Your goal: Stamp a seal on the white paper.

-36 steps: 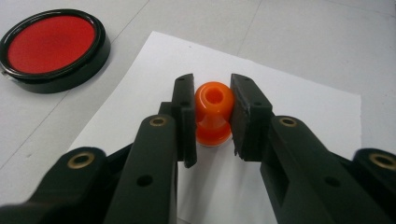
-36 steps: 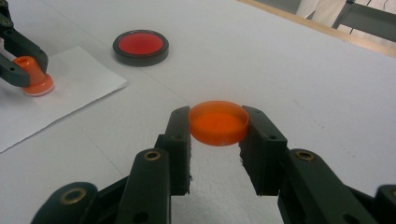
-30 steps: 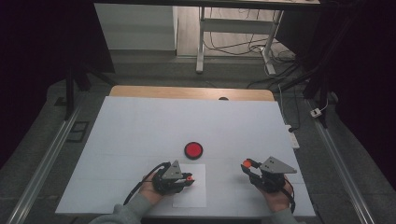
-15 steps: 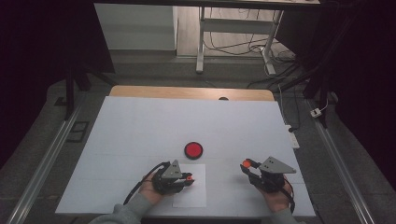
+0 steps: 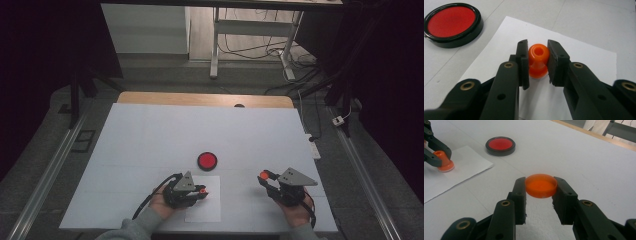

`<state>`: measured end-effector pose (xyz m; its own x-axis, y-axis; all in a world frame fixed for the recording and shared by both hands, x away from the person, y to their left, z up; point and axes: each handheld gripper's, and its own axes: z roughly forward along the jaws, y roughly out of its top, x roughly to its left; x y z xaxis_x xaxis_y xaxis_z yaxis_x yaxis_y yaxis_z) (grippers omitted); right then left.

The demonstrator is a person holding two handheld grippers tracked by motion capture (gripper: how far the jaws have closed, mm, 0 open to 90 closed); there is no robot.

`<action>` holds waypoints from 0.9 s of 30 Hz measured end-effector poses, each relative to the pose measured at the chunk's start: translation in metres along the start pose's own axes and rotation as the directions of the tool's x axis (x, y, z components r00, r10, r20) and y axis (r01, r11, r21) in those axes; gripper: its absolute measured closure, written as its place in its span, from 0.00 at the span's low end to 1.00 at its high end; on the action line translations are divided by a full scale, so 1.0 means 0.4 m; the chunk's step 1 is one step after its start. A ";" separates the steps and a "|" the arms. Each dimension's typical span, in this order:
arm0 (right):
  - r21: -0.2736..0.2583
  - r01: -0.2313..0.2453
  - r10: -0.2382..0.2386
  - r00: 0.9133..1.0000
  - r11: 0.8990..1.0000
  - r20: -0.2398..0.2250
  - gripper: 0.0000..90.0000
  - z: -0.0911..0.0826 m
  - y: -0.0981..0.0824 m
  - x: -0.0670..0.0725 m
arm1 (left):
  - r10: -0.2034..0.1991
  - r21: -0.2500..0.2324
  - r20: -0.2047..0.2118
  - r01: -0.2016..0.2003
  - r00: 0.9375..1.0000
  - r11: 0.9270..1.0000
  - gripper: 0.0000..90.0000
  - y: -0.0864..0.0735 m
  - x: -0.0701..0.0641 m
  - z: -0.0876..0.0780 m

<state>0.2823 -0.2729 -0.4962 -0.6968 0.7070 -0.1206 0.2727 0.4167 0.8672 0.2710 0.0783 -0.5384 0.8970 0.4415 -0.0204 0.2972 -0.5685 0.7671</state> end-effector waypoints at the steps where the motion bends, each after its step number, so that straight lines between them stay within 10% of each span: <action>1: 0.000 0.000 0.000 1.000 1.000 0.000 0.72 0.000 0.000 0.000 | -0.001 -0.001 0.000 0.001 1.000 1.000 0.81 0.000 0.000 0.000; 10: -0.003 0.001 -0.001 1.000 1.000 0.000 0.72 -0.002 0.001 0.000 | -0.022 -0.048 -0.009 0.021 1.000 0.999 0.81 0.006 0.013 -0.018; 16: -0.005 -0.007 0.007 1.000 1.000 0.000 0.72 -0.002 0.000 -0.003 | -0.108 -0.146 0.041 0.113 0.993 0.983 0.81 0.020 0.039 -0.062; 27: 0.004 -0.004 0.004 1.000 1.000 0.000 0.71 0.000 -0.001 -0.003 | -0.153 -0.213 0.047 0.159 0.987 0.964 0.80 0.035 0.062 -0.113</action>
<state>0.2830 -0.2738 -0.4965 -0.6957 0.7087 -0.1171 0.2780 0.4160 0.8658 0.2826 0.1125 -0.4991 0.8554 0.4901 -0.1676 0.3599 -0.3298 0.8728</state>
